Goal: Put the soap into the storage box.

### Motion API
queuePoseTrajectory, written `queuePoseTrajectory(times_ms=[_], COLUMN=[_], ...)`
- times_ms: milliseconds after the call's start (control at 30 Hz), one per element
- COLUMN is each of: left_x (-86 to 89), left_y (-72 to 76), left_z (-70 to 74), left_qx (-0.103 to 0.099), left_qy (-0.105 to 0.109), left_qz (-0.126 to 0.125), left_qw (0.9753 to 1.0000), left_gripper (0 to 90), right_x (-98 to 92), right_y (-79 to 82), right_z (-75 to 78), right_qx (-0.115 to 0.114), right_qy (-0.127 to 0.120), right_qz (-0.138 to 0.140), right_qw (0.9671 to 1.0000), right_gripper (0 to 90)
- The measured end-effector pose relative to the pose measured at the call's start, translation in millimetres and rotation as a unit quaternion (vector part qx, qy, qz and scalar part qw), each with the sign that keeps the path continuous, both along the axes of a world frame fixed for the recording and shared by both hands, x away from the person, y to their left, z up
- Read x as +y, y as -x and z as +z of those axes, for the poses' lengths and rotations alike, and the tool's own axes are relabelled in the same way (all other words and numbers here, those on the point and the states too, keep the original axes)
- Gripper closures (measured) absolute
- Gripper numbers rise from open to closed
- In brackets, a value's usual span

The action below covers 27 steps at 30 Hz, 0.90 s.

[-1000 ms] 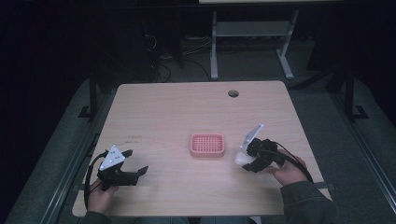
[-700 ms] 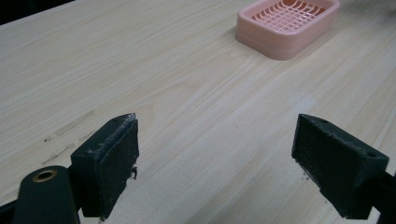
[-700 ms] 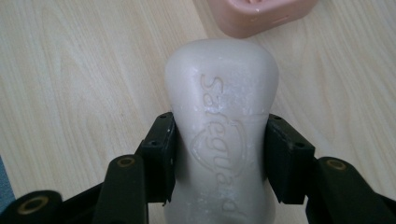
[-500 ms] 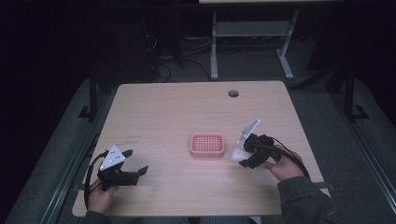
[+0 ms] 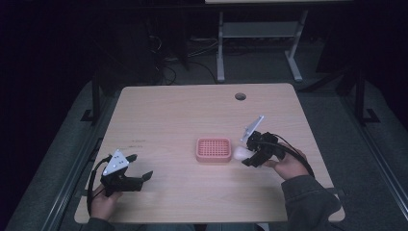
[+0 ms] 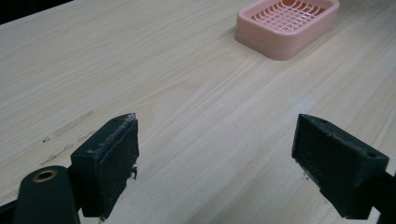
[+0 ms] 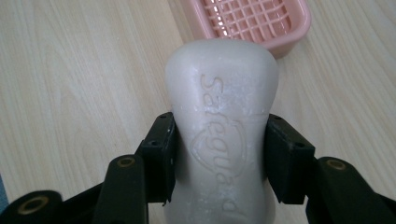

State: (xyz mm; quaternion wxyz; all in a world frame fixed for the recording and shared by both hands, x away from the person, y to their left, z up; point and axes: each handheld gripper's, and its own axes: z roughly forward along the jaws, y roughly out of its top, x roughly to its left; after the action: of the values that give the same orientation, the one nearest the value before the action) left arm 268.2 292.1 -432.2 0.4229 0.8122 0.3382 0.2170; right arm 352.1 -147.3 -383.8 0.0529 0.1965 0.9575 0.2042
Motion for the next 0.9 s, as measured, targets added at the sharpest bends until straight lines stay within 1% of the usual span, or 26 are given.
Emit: queuePoseTrajectory(times_ms=[67, 200, 267, 467, 633, 733, 800, 867, 900], left_x=[0.3, 1.2, 1.1, 0.9, 1.4, 1.5, 1.5, 1.5, 1.6], left_y=[0.2, 0.0, -0.1, 0.0, -0.4, -0.4, -0.5, -0.5, -0.5], left_z=[0.0, 0.3, 0.3, 0.2, 0.3, 0.3, 0.4, 0.4, 0.4], left_qx=[0.002, 0.001, 0.001, 0.002, 0.000, 0.000, 0.000, 0.000, 0.000], left_qy=[0.002, 0.001, 0.002, 0.002, 0.003, 0.003, 0.003, 0.003, 0.003], left_qz=[0.001, 0.002, 0.003, 0.002, 0.003, 0.003, 0.003, 0.003, 0.003], left_qw=[1.0000, 1.0000, 1.0000, 1.0000, 1.0000, 1.0000, 1.0000, 1.0000, 1.0000], left_gripper=[14.5, 14.5, 14.5, 14.5, 14.5, 14.5, 14.5, 14.5, 14.5], right_x=[3.4, 8.4, 10.6, 15.1, 22.6, 25.5, 29.9, 31.3, 35.0], right_y=[-1.7, -5.1, -6.8, -10.3, -14.5, -16.0, -18.9, -20.1, -22.1], right_z=[0.2, 0.1, 0.8, 4.0, 6.8, 8.2, 10.4, 11.0, 12.4], right_qx=[0.001, 0.006, 0.003, 0.003, 0.001, 0.000, -0.001, -0.001, 0.001], right_qy=[0.007, 0.008, 0.010, 0.004, 0.009, 0.009, 0.004, 0.005, 0.008], right_qz=[0.005, 0.008, 0.011, 0.015, 0.021, 0.024, 0.029, 0.030, 0.032], right_qw=[1.0000, 0.9999, 0.9999, 0.9999, 0.9997, 0.9997, 0.9996, 0.9995, 0.9994], right_gripper=[48.9, 49.0, 49.0, 49.0, 49.0, 49.0, 49.0, 49.0, 49.0])
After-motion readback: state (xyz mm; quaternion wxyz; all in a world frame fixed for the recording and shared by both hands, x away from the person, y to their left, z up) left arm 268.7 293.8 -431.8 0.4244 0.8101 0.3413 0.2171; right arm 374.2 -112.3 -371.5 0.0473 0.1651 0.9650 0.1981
